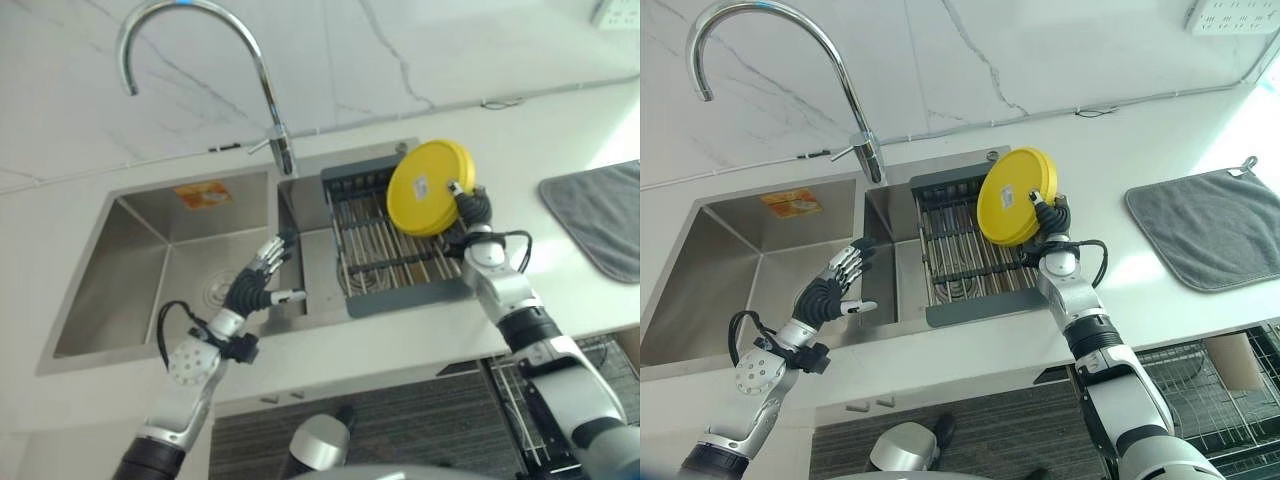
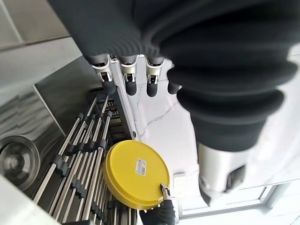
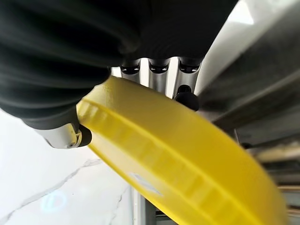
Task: Place the dishes in the dishwasher.
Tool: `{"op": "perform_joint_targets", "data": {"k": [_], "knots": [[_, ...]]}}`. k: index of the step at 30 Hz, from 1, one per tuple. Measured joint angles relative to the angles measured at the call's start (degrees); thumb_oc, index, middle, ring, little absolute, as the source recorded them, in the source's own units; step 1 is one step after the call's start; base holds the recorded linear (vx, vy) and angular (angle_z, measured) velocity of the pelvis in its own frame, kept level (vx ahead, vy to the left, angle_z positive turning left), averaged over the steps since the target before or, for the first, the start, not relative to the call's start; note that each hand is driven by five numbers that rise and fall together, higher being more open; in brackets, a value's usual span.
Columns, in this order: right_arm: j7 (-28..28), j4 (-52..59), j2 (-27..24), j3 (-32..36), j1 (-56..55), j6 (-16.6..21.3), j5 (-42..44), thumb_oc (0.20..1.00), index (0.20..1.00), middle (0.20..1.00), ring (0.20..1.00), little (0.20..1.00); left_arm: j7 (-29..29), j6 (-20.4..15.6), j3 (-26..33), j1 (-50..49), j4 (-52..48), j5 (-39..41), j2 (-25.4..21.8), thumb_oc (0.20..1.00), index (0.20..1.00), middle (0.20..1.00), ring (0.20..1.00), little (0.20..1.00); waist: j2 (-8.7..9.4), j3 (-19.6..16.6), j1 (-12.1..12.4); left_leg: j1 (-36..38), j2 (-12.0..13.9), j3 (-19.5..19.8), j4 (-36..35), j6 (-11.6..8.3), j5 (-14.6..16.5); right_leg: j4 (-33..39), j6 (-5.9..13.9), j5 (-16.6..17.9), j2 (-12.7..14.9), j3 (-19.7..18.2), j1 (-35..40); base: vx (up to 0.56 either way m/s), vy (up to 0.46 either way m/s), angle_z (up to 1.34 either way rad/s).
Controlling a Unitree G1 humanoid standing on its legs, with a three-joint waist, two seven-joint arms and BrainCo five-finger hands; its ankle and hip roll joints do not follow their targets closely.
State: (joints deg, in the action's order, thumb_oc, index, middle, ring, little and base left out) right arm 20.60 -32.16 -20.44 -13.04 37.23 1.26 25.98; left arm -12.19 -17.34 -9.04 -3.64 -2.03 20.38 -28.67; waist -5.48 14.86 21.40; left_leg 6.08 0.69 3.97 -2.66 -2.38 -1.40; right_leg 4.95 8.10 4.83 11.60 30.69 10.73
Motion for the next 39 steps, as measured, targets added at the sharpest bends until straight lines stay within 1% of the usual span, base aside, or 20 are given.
{"op": "perform_joint_targets", "data": {"k": [3, 4, 5, 6, 7, 10, 13, 15, 19, 21, 23, 25, 26, 27, 28, 29, 30, 32, 35, 39], "knots": [[-1.48, 0.07, 0.52, 0.18, -0.03, 2.07, 7.42, 0.2, 0.2, 0.2, 0.2, 0.2, -0.5, -0.01, 0.0, 0.05, 0.0, 0.0, 0.48, 1.0, 1.0, 1.0, 1.0, 1.0, -0.07, -0.02, -0.07, 0.04, 0.03, -0.02, 0.0, 0.0, 0.0, 0.0, 0.0, -0.01, -0.02, -0.01, 0.0, 0.0, 0.0, 0.0], [-1.72, 0.18, 0.98, 0.72, -0.22, 3.64, 11.19, 0.2, 0.2, 0.2, 0.2, 0.2, -0.53, -0.01, 0.0, 0.05, 0.0, 0.01, 0.72, 1.0, 1.0, 1.0, 1.0, 1.0, -0.07, -0.02, -0.21, 0.07, 0.03, -0.06, 0.0, 0.0, 0.0, 0.0, 0.0, -0.01, -0.03, -0.03, 0.0, 0.0, 0.0, 0.0], [-2.74, 0.22, 1.99, 1.39, -0.42, 5.83, 16.82, 0.2, 0.2, 0.2, 0.2, 0.2, -0.53, -0.02, 0.0, 0.04, 0.0, 0.01, 0.75, 1.0, 1.0, 1.0, 1.0, 1.0, -0.08, -0.03, -0.34, 0.12, 0.05, -0.07, 0.0, 0.0, -0.01, 0.0, 0.0, -0.01, -0.04, -0.04, 0.01, 0.0, 0.0, 0.0], [-2.78, 0.37, 2.66, 1.62, -0.48, 6.12, 18.21, 0.2, 0.2, 0.2, 0.2, 0.2, -0.53, -0.03, 0.0, 0.04, 0.0, 0.01, 0.77, 1.0, 1.0, 1.0, 1.0, 1.0, -0.11, -0.05, -0.42, 0.15, 0.06, -0.1, 0.0, 0.0, -0.01, 0.0, 0.0, -0.01, -0.04, -0.07, 0.01, 0.0, 0.0, 0.0], [-2.73, 4.15, 4.8, 2.92, -2.55, 7.06, 21.87, 0.2, 0.2, 0.2, 0.2, 0.2, -0.51, -0.08, 0.02, -0.11, -0.02, 0.01, 0.92, 1.0, 1.0, 1.0, 1.0, 1.0, -0.14, -0.06, -0.62, 0.56, 0.11, -0.2, -0.18, 0.01, -0.02, 0.0, -0.01, 0.0, -0.07, -0.16, 0.1, 0.01, -0.027, -0.04], [-3.98, 11.38, 7.89, 2.33, -5.29, 9.72, 25.83, 0.2, 0.2, 0.2, 0.2, 0.2, -0.49, -0.13, 0.02, -0.27, -0.03, 0.01, 1.03, 1.0, 1.0, 1.0, 1.0, 1.0, -0.2, -0.09, -0.79, 1.02, 0.17, -0.68, -0.37, 0.0, -0.01, 0.01, -0.01, -0.01, -0.09, -0.53, 0.49, -0.01, -0.042, -0.06], [-3.85, 14.7, 7.88, 2.44, -5.87, 11.02, 27.4, 0.2, 0.2, 0.2, 0.2, 0.2, -0.42, -0.23, 0.02, -0.43, -0.03, -0.01, 1.09, 1.0, 1.0, 1.0, 1.0, 1.0, -0.16, -0.13, -0.99, 1.6, 0.29, -0.93, -0.53, -0.05, -0.07, 0.01, -0.06, 0.04, -0.17, -0.77, 0.59, -0.05, -0.087, -0.08], [-3.9, 21.36, 7.87, 2.53, -7.04, 15.46, 31.54, 0.2, 0.2, 0.2, 0.2, 0.2, 0.34, -0.31, 0.04, -0.52, -0.06, -0.1, 1.2, 1.0, 1.0, 1.0, 1.0, 1.0, 0.15, -0.33, -3.05, 2.34, 0.43, -1.87, -1.0, 0.0, -0.19, 0.0, -0.12, 0.15, -0.25, -1.77, 0.5, -0.08, -0.111, -0.19], [-5.22, 24.62, 7.87, 2.76, -9.78, 17.49, 36.03, 0.2, 0.2, 0.2, 0.2, 0.2, 1.16, -0.33, 0.04, -0.63, -0.07, -0.19, 1.75, 1.0, 1.0, 1.0, 1.0, 1.0, 0.46, -0.5, -4.5, 3.1, 0.77, -3.92, -1.16, -0.01, -0.17, 0.0, -0.37, 0.34, -0.58, -3.66, 0.12, -0.06, -0.082, -0.21], [-6.12, 25.68, 7.88, 3.0, -12.13, 18.77, 38.86, 0.2, 0.2, 0.2, 0.2, 0.2, 1.67, -0.36, 0.04, -0.33, -0.07, -0.3, 1.86, 1.0, 1.0, 1.0, 1.0, 1.0, 1.2, -0.92, -6.04, 3.17, 1.38, -5.1, -1.23, -0.02, -0.17, 0.0, -0.68, 0.56, -1.14, -4.81, -0.54, -0.08, -0.084, -0.35], [-7.28, 26.44, 7.85, 4.03, -14.42, 20.04, 40.62, 0.2, 0.2, 0.2, 0.2, 0.2, 1.97, -0.36, -0.02, -0.15, -0.06, -0.33, 2.09, 1.0, 1.0, 1.0, 1.0, 1.0, 1.88, -1.44, -8.66, 3.4, 2.01, -6.37, -1.14, -0.04, -0.16, -0.02, -1.16, 0.89, -1.72, -6.16, -1.16, -0.15, -0.139, -0.42], [-9.24, 32.57, 7.84, 4.66, -20.53, 20.68, 42.74, 0.2, 0.2, 0.2, 0.2, 0.2, 2.38, -0.79, 0.19, 0.2, -0.13, -0.3, 2.33, 1.0, 1.0, 1.0, 1.0, 1.0, 2.33, -2.21, -9.97, 3.31, 2.48, -8.54, -0.97, -0.1, -0.17, -0.96, -1.43, 0.93, -2.06, -8.35, -2.87, -0.12, -0.11, -0.56], [-10.37, 34.58, 6.91, 4.89, -22.99, 21.74, 42.81, 0.2, 0.2, 0.2, 0.2, 0.2, 2.79, -0.83, 0.0, 1.37, 0.08, -0.33, 2.98, 1.0, 1.0, 1.0, 1.0, 1.0, 2.69, -2.44, -12.98, 3.44, 2.56, -9.83, -0.92, -0.09, -0.18, -0.97, -1.55, 1.14, -2.17, -9.97, -3.61, -0.12, -0.106, -0.58], [-10.86, 35.27, 6.34, 5.61, -24.4, 22.51, 42.82, 0.2, 0.2, 0.2, 0.2, 0.2, 2.97, -1.07, -0.03, 2.46, 0.07, -0.34, 3.41, 1.0, 1.0, 1.0, 1.0, 1.0, 2.96, -2.7, -14.89, 3.7, 2.66, -11.08, -1.05, -0.13, -0.14, -0.92, -1.51, 1.27, -2.34, -11.13, -3.68, -0.09, -0.096, -0.85], [-11.36, 36.75, 5.95, 7.77, -27.48, 24.0, 42.88, 0.2, 0.2, 0.2, 0.2, 0.2, 3.06, -1.37, -0.05, 3.44, 0.06, -0.82, 3.49, 1.0, 1.0, 1.0, 1.0, 1.0, 3.51, -4.22, -17.46, 3.76, 3.26, -12.64, -1.04, -0.42, 0.04, -0.97, -1.87, 1.8, -3.0, -12.9, -5.09, -0.11, -0.132, -0.56], [-11.38, 37.07, 5.73, 8.22, -28.31, 24.27, 42.89, 0.2, 0.2, 0.2, 0.2, 0.2, 3.08, -1.37, -0.04, 3.6, 0.08, -0.82, 3.49, 1.0, 1.0, 1.0, 1.0, 1.0, 3.61, -4.39, -18.11, 3.81, 3.36, -12.64, -1.02, -0.51, -0.05, -0.96, -1.99, 1.87, -3.11, -12.95, -5.06, -0.07, -0.102, -0.44], [-11.95, 37.82, 5.54, 9.54, -30.42, 24.03, 42.85, 0.2, 0.2, 0.2, 0.2, 0.2, 3.14, -1.38, -0.19, 3.84, -0.09, -0.87, 3.61, 1.0, 1.0, 1.0, 1.0, 1.0, 3.89, -4.69, -19.52, 4.17, 3.59, -13.93, -0.98, -0.65, -0.12, -0.97, -2.03, 1.9, -3.45, -13.64, -5.66, -0.04, -0.067, -0.28], [-12.9, 38.98, 5.66, 11.52, -33.65, 23.4, 42.87, 0.2, 0.2, 0.2, 0.2, 0.2, 3.34, -1.7, 0.11, 3.62, -0.11, -0.88, 3.68, 1.0, 1.0, 1.0, 1.0, 1.0, 3.64, -5.86, -19.33, 3.97, 4.05, -15.78, -1.33, -0.73, 0.18, -1.58, -2.39, 1.67, -3.93, -15.89, -6.87, -0.02, -0.038, -0.59], [-13.12, 38.92, 5.48, 16.5, -34.89, 23.4, 43.01, 0.2, 0.2, 0.2, 0.2, 0.2, 3.39, -1.68, -0.07, 3.92, -0.02, -1.39, 4.5, 1.0, 1.0, 1.0, 1.0, 1.0, 3.3, -6.15, -23.15, 4.43, 4.31, -17.68, -1.42, -0.75, 0.35, -0.55, -3.05, 2.78, -4.45, -16.89, -7.37, -0.02, -0.057, -0.41], [-13.74, 38.67, 5.39, 19.2, -37.32, 22.89, 42.65, 0.2, 0.2, 0.2, 0.2, 0.2, 3.54, -1.66, 0.08, 3.72, -0.02, -1.58, 4.7, 1.0, 1.0, 1.0, 1.0, 1.0, 2.71, -6.59, -23.84, 4.78, 4.53, -19.32, -1.49, -0.9, 0.23, -0.77, -2.83, 3.37, -4.89, -18.4, -8.18, 0.0, -0.041, -0.23]]}}
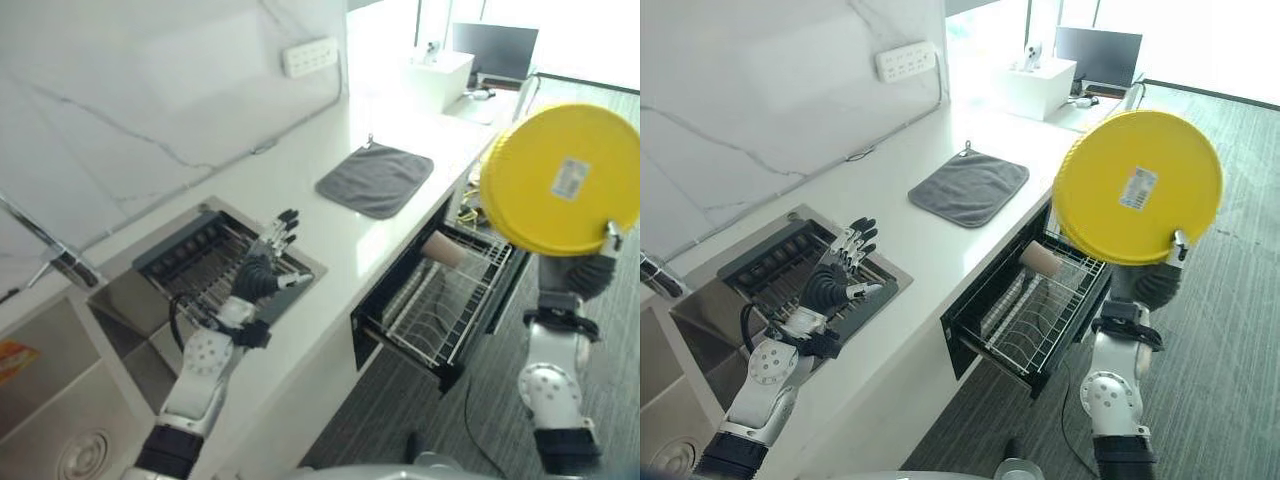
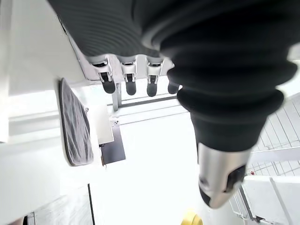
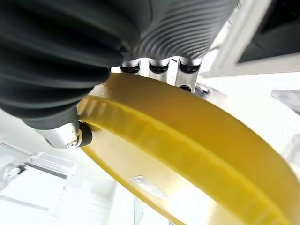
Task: Place the dishes in the dishwasher.
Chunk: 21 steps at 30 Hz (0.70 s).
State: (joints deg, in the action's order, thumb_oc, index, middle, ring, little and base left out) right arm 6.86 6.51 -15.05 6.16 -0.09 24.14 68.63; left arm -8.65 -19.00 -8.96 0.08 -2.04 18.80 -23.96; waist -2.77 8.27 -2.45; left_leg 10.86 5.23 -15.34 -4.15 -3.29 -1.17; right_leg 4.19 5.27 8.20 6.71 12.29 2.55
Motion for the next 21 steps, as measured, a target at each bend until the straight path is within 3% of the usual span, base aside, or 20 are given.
{"op": "perform_joint_targets", "data": {"k": [4, 9, 12, 13, 14, 21], "knots": [[-0.2, -3.91, -0.17, 1.76, -2.07, -1.25, -2.85, 0.2, 0.2, 0.2, 0.2, 0.2, -0.12, 0.19, 0.15, -0.14, 0.0, -0.26, -0.08, 1.0, 1.0, 1.0, 1.0, 1.0, 0.07, -0.61, -0.26, 0.08, 0.04, -1.05, -0.82, 0.22, 0.1, -0.13, 0.31, 0.32, -0.19, -0.93, -0.87, 0.0, -0.049, -0.11], [0.04, -8.93, -0.95, 2.34, -3.21, -1.95, -16.59, 0.2, 0.2, 0.2, 0.2, 0.2, -1.68, 0.88, 2.58, -2.97, -0.07, -0.24, -0.13, 1.0, 1.0, 1.0, 1.0, 1.0, 0.3, -0.71, -0.08, -0.5, -0.1, -1.02, -0.77, 0.23, 0.12, -0.02, 0.3, 0.32, -0.07, -0.93, -1.02, 0.01, -0.016, 0.02], [2.22, -11.73, -5.18, 1.11, -2.95, -1.92, -35.43, 0.2, 0.2, 0.2, 0.2, 0.2, -2.93, 1.54, 2.6, -3.55, -0.09, -0.23, -0.82, 1.0, 1.0, 1.0, 1.0, 1.0, 0.53, -0.75, 1.03, -0.67, -0.27, -0.94, -0.7, 0.18, 0.09, 0.04, 0.23, 0.26, 0.11, -0.67, -1.01, 0.03, -0.014, 0.04], [2.35, -12.0, -6.18, 1.08, -2.95, -1.92, -37.24, 0.2, 0.2, 0.2, 0.2, 0.2, -2.96, 1.56, 2.62, -3.56, -0.11, -0.22, -0.9, 1.0, 1.0, 1.0, 1.0, 1.0, 0.56, -0.73, 1.25, -0.67, -0.3, -0.93, -0.7, 0.19, 0.1, 0.04, 0.24, 0.25, 0.14, -0.65, -1.01, -0.02, -0.027, 0.07], [4.94, -12.87, -10.81, 1.06, -2.95, -1.33, -47.49, 0.2, 0.2, 0.2, 0.2, 0.2, -3.77, 1.61, 2.86, -3.81, -0.14, -0.22, -1.82, 1.0, 1.0, 1.0, 1.0, 1.0, 0.77, -0.6, 1.95, -0.83, -0.38, -0.7, -0.69, 0.31, 0.17, -0.06, 0.24, 0.11, 0.27, -0.44, -1.0, -0.04, -0.028, 0.07], [8.52, -15.67, -16.73, -0.82, -0.95, 1.24, -65.62, 0.2, 0.2, 0.2, 0.2, 0.2, -5.58, 1.67, 2.85, -4.08, -0.16, -0.07, -3.19, 1.0, 1.0, 1.0, 1.0, 1.0, 1.54, 0.13, 3.27, -1.95, -0.45, 0.86, 0.3, 0.44, 0.3, -0.06, 0.18, -0.09, 0.71, 0.96, -1.09, 0.0, -0.005, 0.11]]}}
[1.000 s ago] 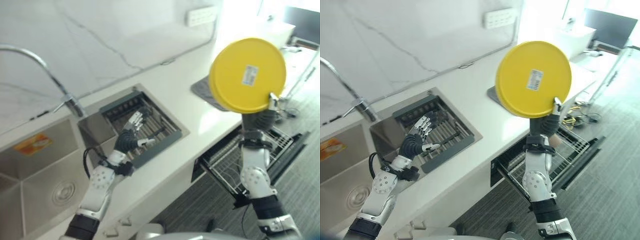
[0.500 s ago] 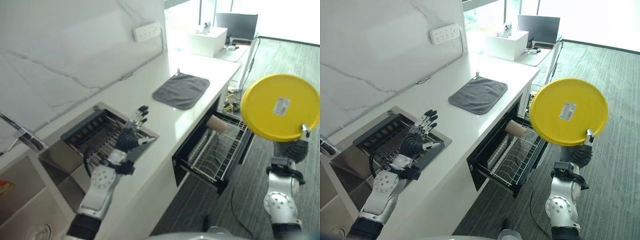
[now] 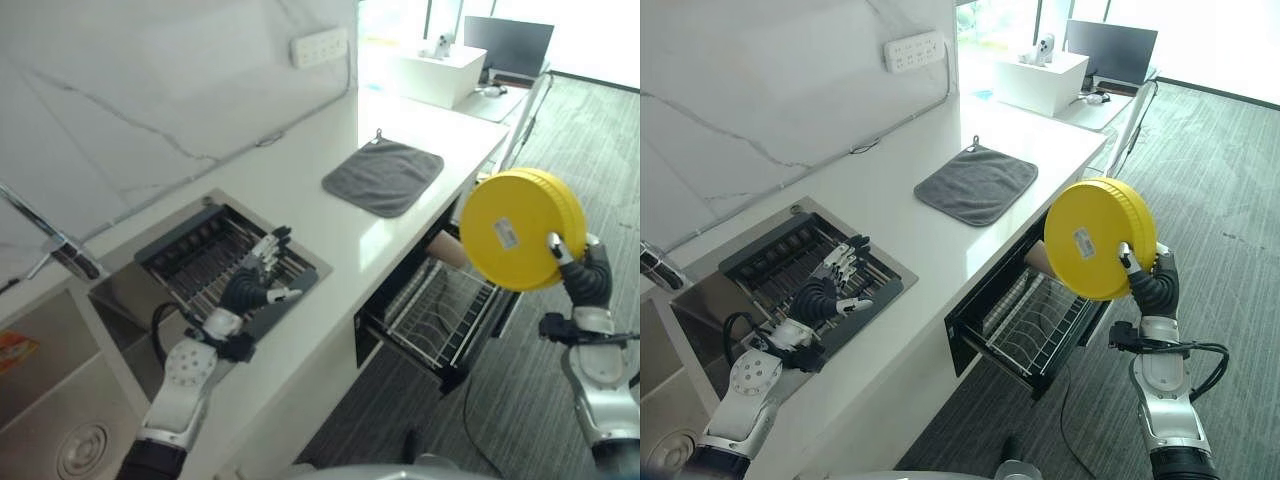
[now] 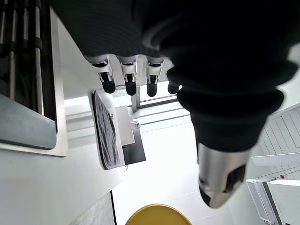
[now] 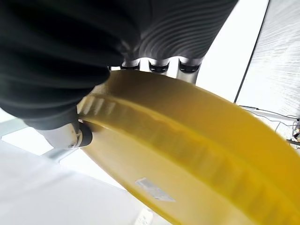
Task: Place the dishes in the dishwasher.
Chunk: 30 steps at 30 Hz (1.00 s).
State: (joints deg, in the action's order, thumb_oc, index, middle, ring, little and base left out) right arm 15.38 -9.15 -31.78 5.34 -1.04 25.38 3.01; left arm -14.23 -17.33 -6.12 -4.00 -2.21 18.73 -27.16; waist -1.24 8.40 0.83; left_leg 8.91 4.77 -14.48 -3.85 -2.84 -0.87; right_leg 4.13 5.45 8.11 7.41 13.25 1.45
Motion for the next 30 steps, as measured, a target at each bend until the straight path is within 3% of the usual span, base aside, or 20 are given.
{"op": "perform_joint_targets", "data": {"k": [2, 11, 21, 25, 27, 30], "knots": [[0.54, -2.56, -0.8, -1.02, 0.14, 0.06, -2.37, 0.2, 0.2, 0.2, 0.2, 0.2, -1.09, 0.0, -0.04, -0.02, 0.0, 0.14, -0.57, 1.0, 1.0, 1.0, 1.0, 1.0, -0.41, 0.47, 1.12, 0.14, -0.03, 0.1, -0.03, 0.27, 0.24, -0.14, 0.04, -0.19, 0.05, 0.05, 0.18, 0.04, 0.028, 0.05], [2.73, -9.01, 0.15, -2.55, 0.23, -0.25, -1.83, 0.2, 0.2, 0.2, 0.2, 0.2, -1.79, -0.02, -0.08, 0.0, 0.01, 0.13, -0.59, 1.0, 1.0, 1.0, 1.0, 1.0, -3.62, 3.96, 1.17, 1.09, -0.34, 1.42, 0.0, 0.26, 0.22, -0.03, 0.5, -0.73, 0.49, 1.26, 1.96, 0.06, 0.02, 0.07], [5.84, -16.56, 4.48, -4.14, 1.78, -1.22, 0.7, 0.2, 0.2, 0.2, 0.2, 0.2, -1.78, -0.08, -0.13, -0.55, 0.03, 0.07, -0.59, 1.0, 1.0, 1.0, 1.0, 1.0, -5.13, 4.68, 1.96, 1.38, -0.9, 1.94, 0.02, 0.48, 0.38, -0.08, 0.75, -0.92, 1.06, 1.52, 2.39, 0.04, 0.001, 0.02], [7.58, -20.93, 4.93, -4.85, 3.99, -1.5, 2.87, 0.2, 0.2, 0.2, 0.2, 0.2, -1.64, -0.12, -0.32, -0.55, 0.02, -0.18, -0.58, 1.0, 1.0, 1.0, 1.0, 1.0, -7.39, 5.7, 2.98, 1.33, -1.26, 2.53, 0.05, 0.56, 0.39, -0.02, 0.92, -0.85, 1.38, 1.68, 2.77, 0.0, 0.053, 0.04], [9.44, -23.87, 4.12, -4.61, 9.29, -2.7, 4.94, 0.2, 0.2, 0.2, 0.2, 0.2, -1.5, -0.13, -1.04, -0.49, -0.01, -0.17, -0.38, 1.0, 1.0, 1.0, 1.0, 1.0, -10.5, 6.92, 3.63, 1.19, -2.46, 3.07, 0.09, 0.89, 0.29, -0.09, 1.57, -0.57, 2.7, 1.97, 2.71, 0.01, 0.181, 0.12], [10.06, -24.59, 2.5, -4.8, 11.16, -4.29, 4.22, 0.2, 0.2, 0.2, 0.2, 0.2, -1.21, -0.19, -2.46, 0.07, -0.08, -0.12, -0.33, 1.0, 1.0, 1.0, 1.0, 1.0, -11.77, 7.42, 4.04, 1.01, -3.29, 3.73, 0.03, 1.4, 0.26, -0.15, 2.08, -0.54, 3.52, 2.46, 2.78, 0.01, 0.095, 0.13]]}}
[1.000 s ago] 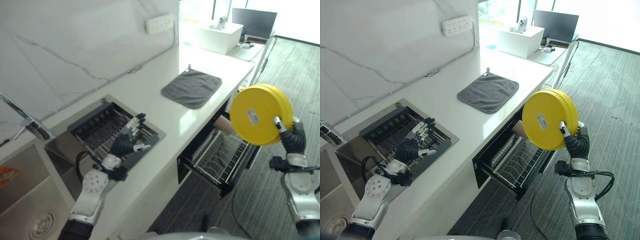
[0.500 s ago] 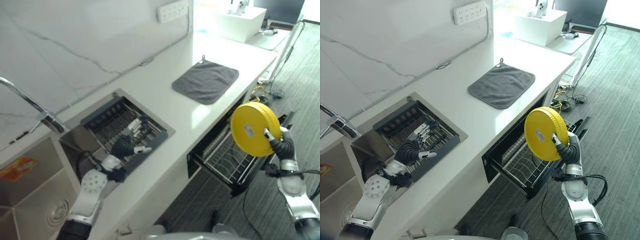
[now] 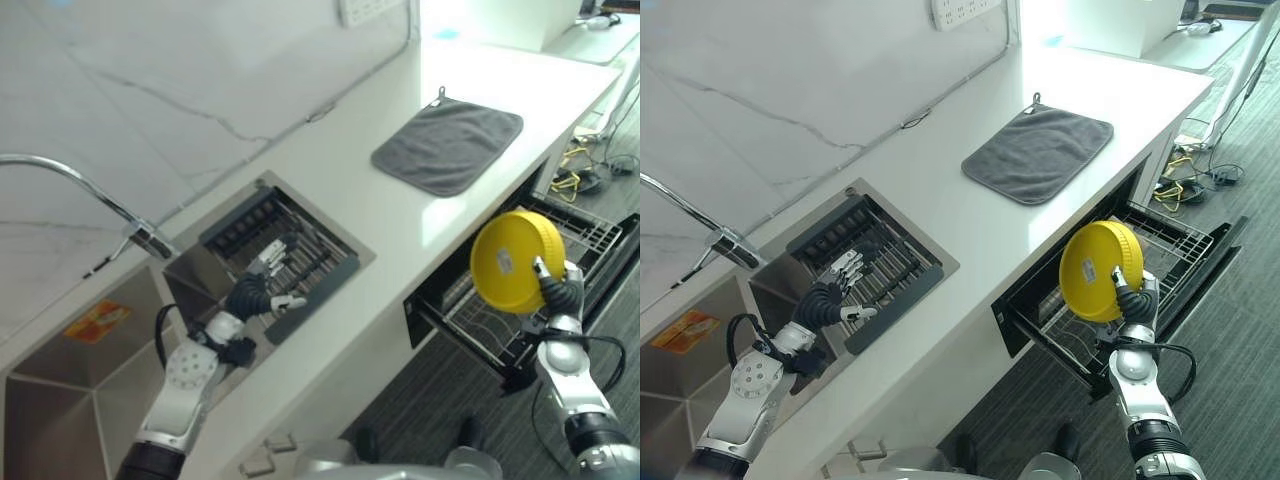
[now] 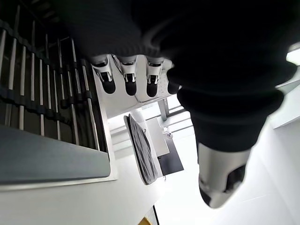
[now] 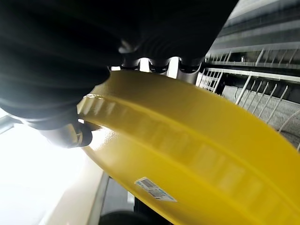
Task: Place the dishes in the dishwasher.
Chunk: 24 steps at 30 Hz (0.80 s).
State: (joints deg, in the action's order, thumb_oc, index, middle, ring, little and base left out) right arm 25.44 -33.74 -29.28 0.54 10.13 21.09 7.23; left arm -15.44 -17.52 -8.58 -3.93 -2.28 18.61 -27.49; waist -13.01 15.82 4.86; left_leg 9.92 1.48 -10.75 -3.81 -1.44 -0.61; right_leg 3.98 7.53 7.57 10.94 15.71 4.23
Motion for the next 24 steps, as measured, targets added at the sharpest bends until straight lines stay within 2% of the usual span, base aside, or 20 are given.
{"op": "perform_joint_targets", "data": {"k": [3, 9, 11, 13, 16, 19, 24], "knots": [[1.01, -0.56, -1.85, 0.01, 1.59, -2.33, -2.77, 0.2, 0.2, 0.2, 0.2, 0.2, 0.04, -0.05, -0.5, -0.08, -0.01, 0.28, 0.04, 1.0, 1.0, 1.0, 1.0, 1.0, -0.69, 0.03, 0.58, -0.32, -0.66, 0.75, 0.19, 0.08, 0.02, -0.23, 0.58, -0.23, 0.83, 0.71, 0.06, 0.04, 0.014, 0.14], [0.13, -8.25, -3.52, -3.45, 7.76, -6.1, -3.96, 0.2, 0.2, 0.2, 0.2, 0.2, 0.66, -0.12, -0.67, 0.73, 0.17, 0.49, -0.31, 1.0, 1.0, 1.0, 1.0, 1.0, -0.37, 0.46, 0.94, -1.03, -0.74, 0.82, 1.02, 0.14, 0.06, -0.78, 0.59, -0.33, 1.0, 0.28, -0.77, -0.03, 0.034, -0.03], [-1.07, -12.09, -5.92, -5.03, 12.22, -8.08, -5.73, 0.2, 0.2, 0.2, 0.2, 0.2, 1.55, -0.55, -2.33, 3.09, 0.22, 0.57, -1.25, 1.0, 1.0, 1.0, 1.0, 1.0, -0.95, 1.99, 1.24, -2.54, -1.01, 1.05, 2.22, 0.18, 0.07, -2.46, 0.53, -0.4, 1.6, 0.1, -2.48, -0.13, 0.0, 0.02], [-1.54, -13.5, -7.1, -6.2, 14.02, -8.46, -6.45, 0.2, 0.2, 0.2, 0.2, 0.2, 1.64, -0.67, -3.04, 4.37, 0.21, 0.56, -1.62, 1.0, 1.0, 1.0, 1.0, 1.0, -1.12, 3.08, 1.51, -3.15, -1.05, 1.15, 2.49, 0.4, -0.06, -2.92, 0.41, -0.37, 1.7, 0.05, -3.12, -0.06, -0.021, 0.01], [-3.15, -15.34, -7.8, -7.2, 14.83, -9.45, -12.29, 0.2, 0.2, 0.2, 0.2, 0.2, 1.71, -1.2, -3.0, 4.64, 0.24, 0.66, -2.18, 1.0, 1.0, 1.0, 1.0, 1.0, -0.43, 3.83, 2.11, -4.11, -0.92, 1.72, 2.88, 0.64, -0.25, -3.71, 0.22, -0.42, 1.7, 0.29, -3.97, -0.12, -0.065, 0.06], [-3.88, -17.61, -13.87, -16.26, 17.32, -9.73, -21.01, 0.2, 0.2, 0.2, 0.2, 0.2, 1.68, -2.68, -3.01, 6.12, 0.23, 1.01, -3.16, 1.0, 1.0, 1.0, 1.0, 1.0, 0.11, 4.65, 2.82, -7.06, -1.02, 2.36, 4.45, 0.79, -0.4, -5.52, 0.1, -0.68, 2.2, 0.63, -6.75, -0.1, -0.092, 0.11], [-4.75, -18.66, -14.48, -18.09, 20.79, -10.39, -22.43, 0.2, 0.2, 0.2, 0.2, 0.2, 1.66, -3.72, -2.99, 8.81, 0.4, 1.22, -7.27, 1.0, 1.0, 1.0, 1.0, 1.0, 2.71, 8.12, 3.64, -9.29, -0.75, 2.64, 6.4, 0.78, -0.39, -8.25, -0.55, -1.35, 2.45, 0.58, -9.16, -0.13, -0.094, 0.03]]}}
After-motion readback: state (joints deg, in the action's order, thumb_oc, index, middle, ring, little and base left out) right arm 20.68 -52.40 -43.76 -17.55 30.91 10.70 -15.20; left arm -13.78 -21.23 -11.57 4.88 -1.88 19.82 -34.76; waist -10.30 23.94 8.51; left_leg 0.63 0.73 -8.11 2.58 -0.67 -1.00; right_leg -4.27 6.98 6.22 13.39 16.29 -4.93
